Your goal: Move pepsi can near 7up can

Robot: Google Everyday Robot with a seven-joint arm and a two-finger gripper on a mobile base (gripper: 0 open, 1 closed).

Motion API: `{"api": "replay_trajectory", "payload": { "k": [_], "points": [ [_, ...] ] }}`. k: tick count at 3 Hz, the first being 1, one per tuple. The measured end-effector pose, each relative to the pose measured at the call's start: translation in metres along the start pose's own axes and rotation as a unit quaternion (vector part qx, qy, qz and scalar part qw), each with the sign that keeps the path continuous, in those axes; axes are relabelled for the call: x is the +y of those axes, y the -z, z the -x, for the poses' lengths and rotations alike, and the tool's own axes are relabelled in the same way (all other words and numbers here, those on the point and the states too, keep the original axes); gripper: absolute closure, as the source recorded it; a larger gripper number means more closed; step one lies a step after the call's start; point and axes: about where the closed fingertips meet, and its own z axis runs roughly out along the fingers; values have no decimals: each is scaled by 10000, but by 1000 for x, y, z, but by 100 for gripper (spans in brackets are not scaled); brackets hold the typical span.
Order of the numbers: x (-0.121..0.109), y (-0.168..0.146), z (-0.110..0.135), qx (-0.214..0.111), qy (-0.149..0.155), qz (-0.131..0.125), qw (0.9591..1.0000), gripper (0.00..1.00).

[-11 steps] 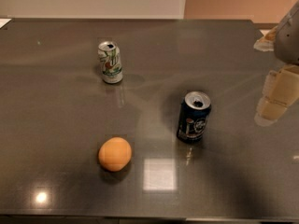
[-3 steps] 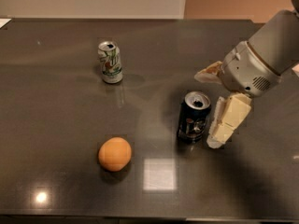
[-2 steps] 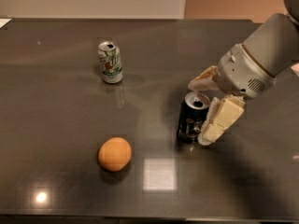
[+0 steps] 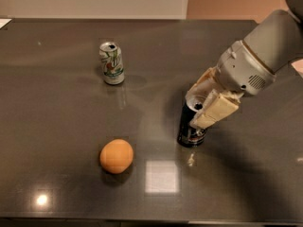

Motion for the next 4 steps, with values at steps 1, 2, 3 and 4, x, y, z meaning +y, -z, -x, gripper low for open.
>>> {"api": "replay_trajectory", "payload": {
  "k": [1,2,3,4],
  "points": [
    [-8,5,10,21,-2,-46,10000,87],
    [-25,11,26,30,10,-151,9999,100],
    [-52,12,40,33,56,-159,9999,100],
    [-80,8,55,46,204,-94,9997,100]
  ]
}}
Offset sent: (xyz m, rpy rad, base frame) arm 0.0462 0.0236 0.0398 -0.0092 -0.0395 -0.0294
